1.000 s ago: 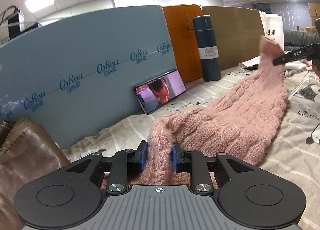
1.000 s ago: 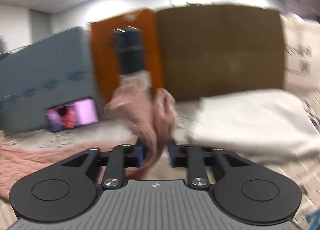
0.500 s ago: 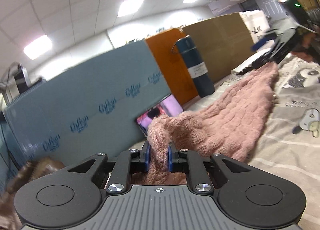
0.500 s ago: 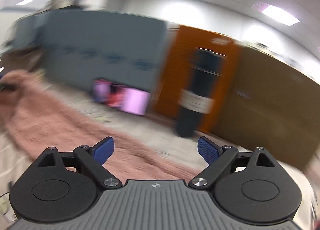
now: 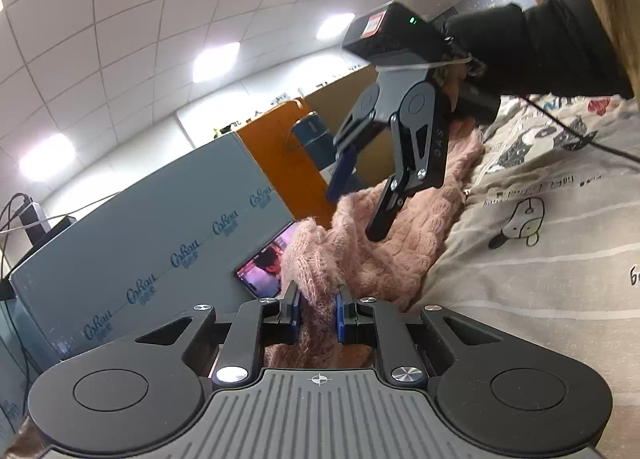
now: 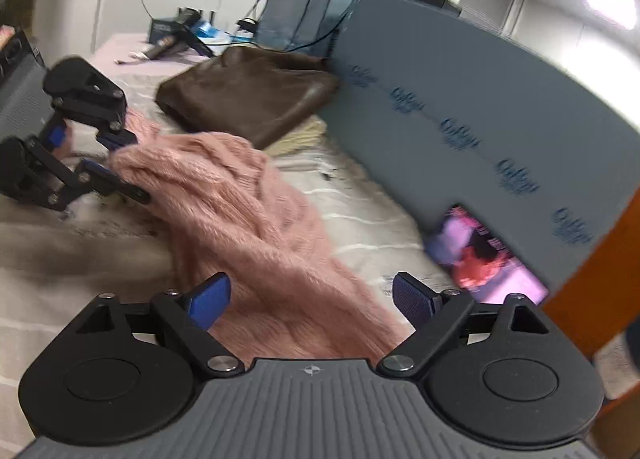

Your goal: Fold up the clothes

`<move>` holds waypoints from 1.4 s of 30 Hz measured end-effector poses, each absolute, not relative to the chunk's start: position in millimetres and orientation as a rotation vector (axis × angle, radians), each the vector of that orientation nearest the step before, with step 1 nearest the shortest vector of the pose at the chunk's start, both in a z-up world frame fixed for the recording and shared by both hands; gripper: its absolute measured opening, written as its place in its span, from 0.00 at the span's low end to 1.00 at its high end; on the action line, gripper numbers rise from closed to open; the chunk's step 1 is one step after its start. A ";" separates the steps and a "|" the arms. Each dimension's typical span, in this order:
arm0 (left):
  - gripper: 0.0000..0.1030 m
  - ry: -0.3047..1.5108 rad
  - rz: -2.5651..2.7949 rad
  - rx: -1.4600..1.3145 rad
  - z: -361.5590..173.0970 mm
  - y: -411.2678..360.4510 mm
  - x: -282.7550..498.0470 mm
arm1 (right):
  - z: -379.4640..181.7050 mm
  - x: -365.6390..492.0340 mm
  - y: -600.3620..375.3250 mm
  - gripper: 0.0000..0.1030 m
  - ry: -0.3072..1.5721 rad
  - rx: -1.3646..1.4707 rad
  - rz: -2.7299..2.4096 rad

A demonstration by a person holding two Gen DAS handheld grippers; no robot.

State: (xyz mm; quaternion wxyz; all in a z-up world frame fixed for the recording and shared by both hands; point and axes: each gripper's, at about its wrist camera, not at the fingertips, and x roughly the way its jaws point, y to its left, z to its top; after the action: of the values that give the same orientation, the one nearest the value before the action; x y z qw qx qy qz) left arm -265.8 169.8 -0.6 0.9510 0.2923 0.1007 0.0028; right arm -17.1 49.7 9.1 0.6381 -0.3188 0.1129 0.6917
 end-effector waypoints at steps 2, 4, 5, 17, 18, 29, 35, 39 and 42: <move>0.14 0.205 -0.002 0.585 0.1 173.7 -265.6 | 8.6 -12.3 50.8 0.56 0.322 -0.695 1.590; 0.14 0.212 -0.011 0.578 -1.3 177.8 -265.5 | 5.2 -17.6 46.2 0.15 0.306 -0.728 1.529; 0.14 0.214 -0.011 0.578 -2.8 179.9 -267.1 | 3.5 -20.5 43.9 0.14 0.296 -0.745 1.497; 0.15 0.233 -0.159 0.490 12.5 205.5 -286.2 | 24.7 -86.7 -53.0 0.08 0.105 -0.617 1.428; 0.15 0.246 -0.175 0.480 13.4 207.3 -287.2 | 22.9 -93.9 -59.8 0.07 0.108 -0.604 1.421; 0.20 0.431 -0.231 0.457 1.8 207.5 -297.8 | -26.0 -130.8 -95.2 0.07 0.374 -0.436 1.432; 0.67 0.449 -0.187 0.406 2.0 209.4 -303.0 | -33.8 -121.6 -125.9 0.46 0.402 -0.264 1.335; 0.77 0.374 -0.197 0.295 14.7 217.1 -308.9 | -27.6 -101.9 -172.5 0.70 0.363 -0.080 1.125; 0.88 0.287 -0.176 0.178 24.5 223.9 -305.9 | -28.0 -77.9 -217.1 0.74 0.389 0.100 0.863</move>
State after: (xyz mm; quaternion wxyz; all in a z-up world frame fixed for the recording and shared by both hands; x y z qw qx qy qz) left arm -305.9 223.9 24.5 0.9819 0.0883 0.1427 -0.0872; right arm -77.9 -217.1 -28.0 0.8888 0.0481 0.1874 0.4154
